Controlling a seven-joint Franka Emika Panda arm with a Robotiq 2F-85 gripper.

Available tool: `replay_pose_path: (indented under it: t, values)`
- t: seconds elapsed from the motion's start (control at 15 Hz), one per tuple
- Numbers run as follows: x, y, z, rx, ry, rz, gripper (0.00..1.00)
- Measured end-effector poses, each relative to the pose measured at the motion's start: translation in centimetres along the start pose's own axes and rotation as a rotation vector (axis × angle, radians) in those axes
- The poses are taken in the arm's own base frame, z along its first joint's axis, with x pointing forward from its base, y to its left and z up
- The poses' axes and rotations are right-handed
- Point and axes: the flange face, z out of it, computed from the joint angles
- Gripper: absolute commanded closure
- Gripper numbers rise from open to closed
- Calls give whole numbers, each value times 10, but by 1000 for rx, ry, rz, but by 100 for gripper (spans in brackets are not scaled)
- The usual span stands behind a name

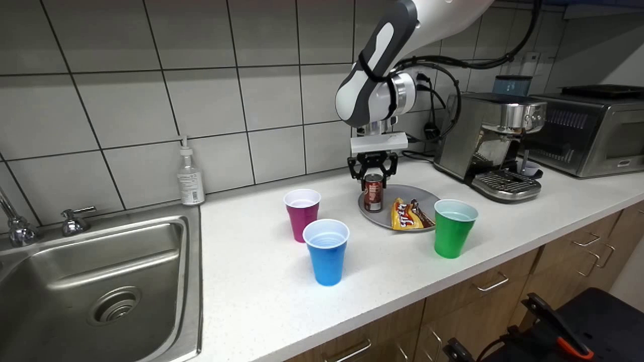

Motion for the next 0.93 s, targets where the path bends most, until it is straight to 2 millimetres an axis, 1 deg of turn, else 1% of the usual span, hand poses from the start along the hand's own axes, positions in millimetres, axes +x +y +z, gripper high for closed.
replay_pose_path:
  t: [0.53,0.93]
  values:
    - [-6,-9,-20,13,21,-17,62]
    - [-15,-26,-27,21,27,-45,62]
